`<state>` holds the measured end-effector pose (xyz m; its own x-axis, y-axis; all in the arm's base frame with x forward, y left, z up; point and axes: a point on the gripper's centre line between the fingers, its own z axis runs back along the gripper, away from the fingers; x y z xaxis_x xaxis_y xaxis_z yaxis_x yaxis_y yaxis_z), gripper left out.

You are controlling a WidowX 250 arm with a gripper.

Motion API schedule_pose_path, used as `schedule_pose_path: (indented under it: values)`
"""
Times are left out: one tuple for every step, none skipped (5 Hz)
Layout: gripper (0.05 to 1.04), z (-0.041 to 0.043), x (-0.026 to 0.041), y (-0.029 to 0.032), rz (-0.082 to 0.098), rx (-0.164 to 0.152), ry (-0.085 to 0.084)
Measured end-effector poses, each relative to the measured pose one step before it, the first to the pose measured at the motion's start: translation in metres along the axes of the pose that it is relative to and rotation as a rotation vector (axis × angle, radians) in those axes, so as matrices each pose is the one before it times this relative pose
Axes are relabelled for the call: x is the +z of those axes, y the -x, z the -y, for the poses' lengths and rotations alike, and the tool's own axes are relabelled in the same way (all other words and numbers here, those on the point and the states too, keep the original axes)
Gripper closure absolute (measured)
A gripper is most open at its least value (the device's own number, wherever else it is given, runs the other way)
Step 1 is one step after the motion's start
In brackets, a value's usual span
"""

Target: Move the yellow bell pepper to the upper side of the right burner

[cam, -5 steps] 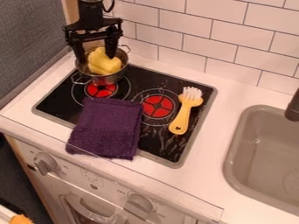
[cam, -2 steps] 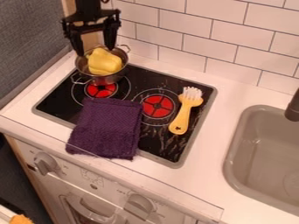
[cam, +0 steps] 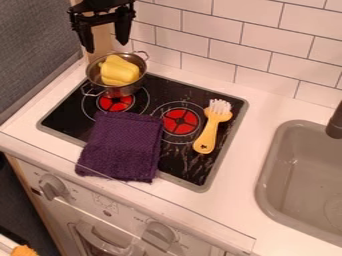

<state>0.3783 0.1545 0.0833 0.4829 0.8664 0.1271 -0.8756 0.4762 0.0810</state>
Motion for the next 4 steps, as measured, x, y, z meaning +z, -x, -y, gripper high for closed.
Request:
schedule_pose_path:
  values:
    - [0.083,0.00263,-0.00387,0.00908,0.0180,0.0694,-0.0425]
    - [0.083,-0.00228,-0.00709,0.00593,-0.0009,0.0685,-0.0227]
    - [0.084,0.00192,-0.01463,0.00237,-0.0050,0.0475,-0.0134]
    - [0.083,-0.00031,-0.00089,-0.00124,0.0201,0.0457,-0.0143]
